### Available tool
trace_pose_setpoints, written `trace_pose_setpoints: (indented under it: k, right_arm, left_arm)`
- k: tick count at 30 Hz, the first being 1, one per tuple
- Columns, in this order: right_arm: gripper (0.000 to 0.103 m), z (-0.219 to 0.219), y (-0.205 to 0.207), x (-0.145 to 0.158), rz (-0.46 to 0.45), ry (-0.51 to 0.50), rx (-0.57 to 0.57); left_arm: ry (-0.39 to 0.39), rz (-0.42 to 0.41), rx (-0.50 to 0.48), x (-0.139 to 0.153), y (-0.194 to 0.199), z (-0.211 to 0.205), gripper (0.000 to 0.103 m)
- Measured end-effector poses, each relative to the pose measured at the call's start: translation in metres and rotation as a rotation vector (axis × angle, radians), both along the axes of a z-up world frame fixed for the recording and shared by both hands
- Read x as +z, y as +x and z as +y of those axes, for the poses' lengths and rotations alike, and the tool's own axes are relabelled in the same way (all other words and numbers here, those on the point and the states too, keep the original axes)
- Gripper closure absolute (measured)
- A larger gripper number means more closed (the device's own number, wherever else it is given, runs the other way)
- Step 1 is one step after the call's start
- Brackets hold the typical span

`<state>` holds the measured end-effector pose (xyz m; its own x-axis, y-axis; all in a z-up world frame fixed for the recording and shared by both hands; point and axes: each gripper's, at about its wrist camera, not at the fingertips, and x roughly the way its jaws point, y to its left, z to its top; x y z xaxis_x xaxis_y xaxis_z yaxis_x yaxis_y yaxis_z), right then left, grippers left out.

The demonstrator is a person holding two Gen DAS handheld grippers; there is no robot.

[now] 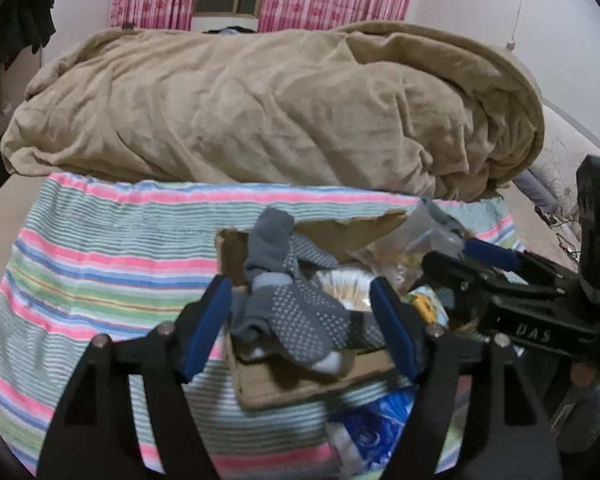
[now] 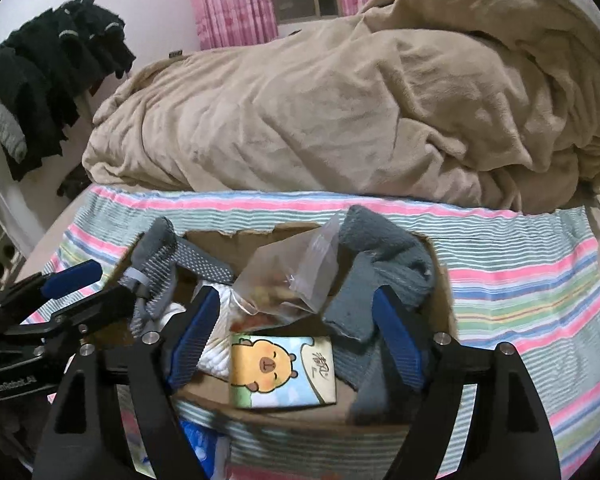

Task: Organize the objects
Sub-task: 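Lower gloves and snack bag into the cardboard box and open both tools, then move the right tool to the blue tissue packet and grasp it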

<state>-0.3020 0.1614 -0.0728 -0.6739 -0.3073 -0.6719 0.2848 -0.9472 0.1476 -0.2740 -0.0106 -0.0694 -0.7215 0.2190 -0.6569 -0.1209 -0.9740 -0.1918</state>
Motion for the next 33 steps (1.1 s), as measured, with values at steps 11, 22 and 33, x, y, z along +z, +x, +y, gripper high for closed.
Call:
trace_pose_setpoints:
  k: [11, 22, 33]
  right_arm:
    - [0.021, 0.013, 0.041, 0.034, 0.054, -0.041, -0.006]
    - [0.021, 0.016, 0.091, 0.049, 0.103, -0.023, 0.026]
    - [0.021, 0.008, 0.102, 0.020, 0.037, 0.019, 0.081]
  left_arm:
    - [-0.012, 0.055, 0.038, 0.032, 0.060, -0.008, 0.016]
    - [-0.031, 0.047, 0.044, 0.020, 0.095, -0.015, 0.016]
    - [-0.061, 0.005, 0.040, -0.003, 0.105, -0.022, 0.016]
